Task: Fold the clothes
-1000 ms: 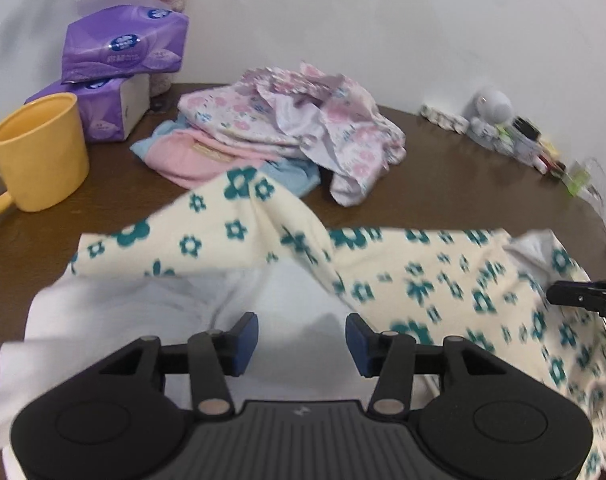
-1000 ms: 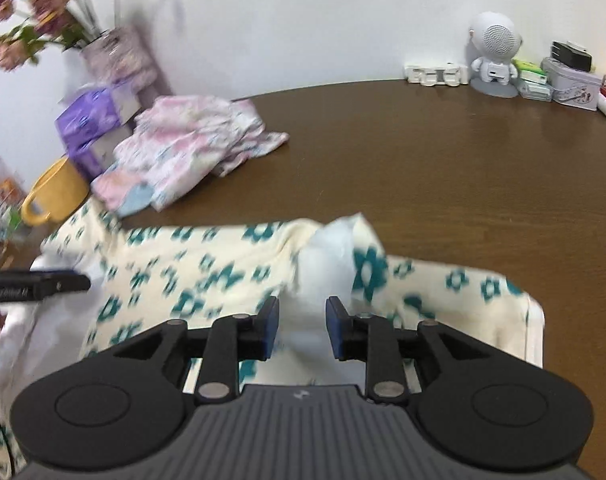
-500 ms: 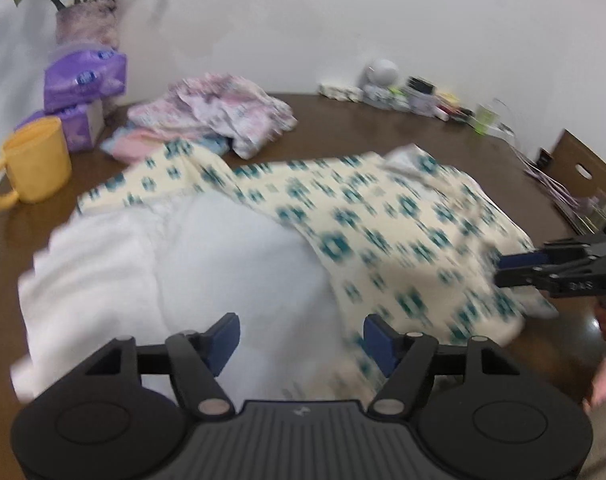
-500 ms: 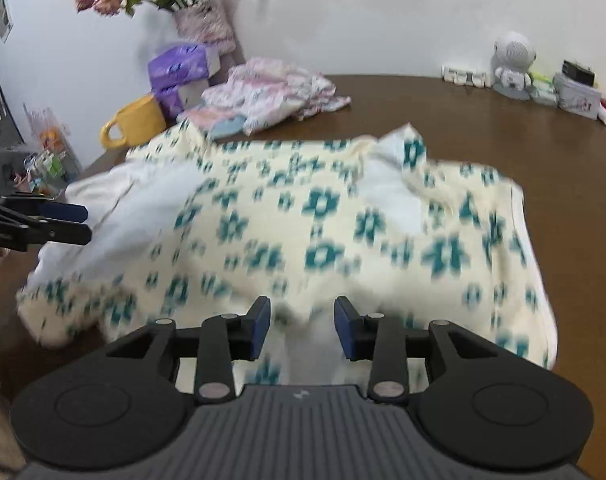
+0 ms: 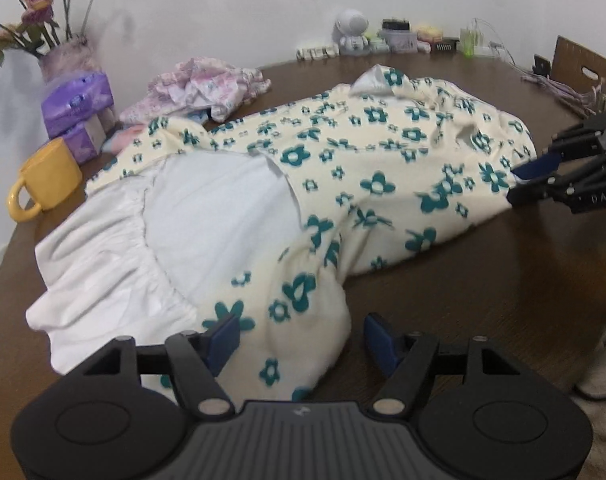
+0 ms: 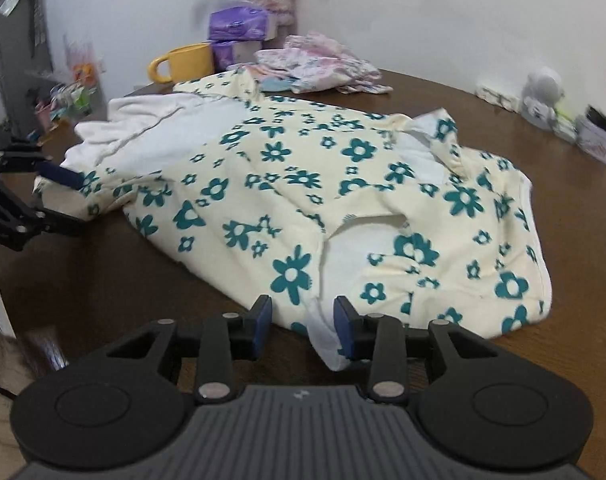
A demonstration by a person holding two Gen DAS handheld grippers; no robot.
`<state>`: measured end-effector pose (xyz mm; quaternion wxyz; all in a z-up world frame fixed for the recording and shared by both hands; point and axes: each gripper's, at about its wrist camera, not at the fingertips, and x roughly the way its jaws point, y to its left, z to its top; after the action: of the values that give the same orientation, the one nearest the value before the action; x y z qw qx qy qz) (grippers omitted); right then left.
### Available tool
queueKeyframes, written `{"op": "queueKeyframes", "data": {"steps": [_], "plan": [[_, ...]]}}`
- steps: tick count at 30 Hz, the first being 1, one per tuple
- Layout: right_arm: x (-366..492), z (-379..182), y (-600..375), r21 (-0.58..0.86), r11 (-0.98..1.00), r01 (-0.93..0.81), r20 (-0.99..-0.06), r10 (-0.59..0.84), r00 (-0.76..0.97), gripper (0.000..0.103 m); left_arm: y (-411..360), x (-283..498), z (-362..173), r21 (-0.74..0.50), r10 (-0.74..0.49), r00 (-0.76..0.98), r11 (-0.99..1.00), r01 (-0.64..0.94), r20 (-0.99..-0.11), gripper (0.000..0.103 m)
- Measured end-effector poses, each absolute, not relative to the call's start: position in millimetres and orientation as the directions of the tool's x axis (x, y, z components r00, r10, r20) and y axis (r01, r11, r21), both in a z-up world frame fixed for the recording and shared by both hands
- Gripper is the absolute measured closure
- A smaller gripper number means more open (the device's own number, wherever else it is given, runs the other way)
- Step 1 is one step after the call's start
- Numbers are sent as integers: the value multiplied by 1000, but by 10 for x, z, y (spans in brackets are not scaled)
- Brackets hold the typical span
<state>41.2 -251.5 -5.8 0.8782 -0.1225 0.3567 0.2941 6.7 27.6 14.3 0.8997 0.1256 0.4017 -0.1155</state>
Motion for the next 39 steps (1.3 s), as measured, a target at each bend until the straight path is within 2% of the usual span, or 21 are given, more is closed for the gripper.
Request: {"op": "queueKeyframes", "data": {"steps": [1, 2, 5, 12, 18, 22, 23, 25, 28, 30, 32, 34, 37, 39], "plan": [[432, -52, -2513, 2, 792, -611, -701, 436, 564, 92, 272, 99, 143, 135, -106, 653, 942, 308, -750, 58], [473, -38, -2523, 21, 793, -609, -707, 442, 552, 99, 269, 132, 142, 137, -104, 655, 942, 307, -749, 95], [615, 30, -2576, 92, 798, -596, -725, 464, 509, 100, 337, 245, 227, 123, -113, 624, 939, 322, -773, 96], [443, 467, -2880, 230, 718, -657, -757, 556, 343, 100, 415, -78, 596, 111, -200, 533, 862, 495, -822, 96], [398, 235, -2794, 199, 734, -649, -830, 478, 286, 100, 316, -113, 446, 119, -192, 467, 821, 558, -863, 96], [424, 447, -2865, 244, 720, -649, -790, 536, 298, 100, 351, -126, 596, 138, -197, 491, 813, 565, -849, 96], [403, 451, -2861, 238, 719, -654, -798, 528, 290, 100, 354, -135, 594, 137, -197, 479, 805, 577, -856, 95], [365, 366, -2813, 219, 719, -660, -832, 491, 259, 100, 335, -141, 516, 119, -198, 445, 799, 590, -873, 86], [416, 272, -2791, 226, 739, -635, -846, 472, 247, 97, 411, -62, 554, 92, -213, 467, 831, 548, -858, 68], [504, 389, -2877, 256, 760, -597, -805, 509, 303, 94, 507, -3, 664, 43, -252, 503, 864, 502, -827, 45], [631, 567, -2969, 271, 780, -564, -749, 539, 386, 82, 624, 118, 841, -43, -303, 550, 899, 435, -778, 38], [766, 737, -2964, 221, 810, -543, -715, 513, 475, 76, 669, 330, 971, -84, -296, 588, 929, 359, -753, 36], [1110, 843, -2794, 136, 838, -528, -710, 454, 538, 76, 670, 743, 1069, -104, -246, 622, 961, 256, -744, 34], [1406, 781, -2657, 141, 858, -494, -728, 428, 535, 76, 653, 1020, 1030, -148, -240, 613, 969, 198, -753, 34]]}}
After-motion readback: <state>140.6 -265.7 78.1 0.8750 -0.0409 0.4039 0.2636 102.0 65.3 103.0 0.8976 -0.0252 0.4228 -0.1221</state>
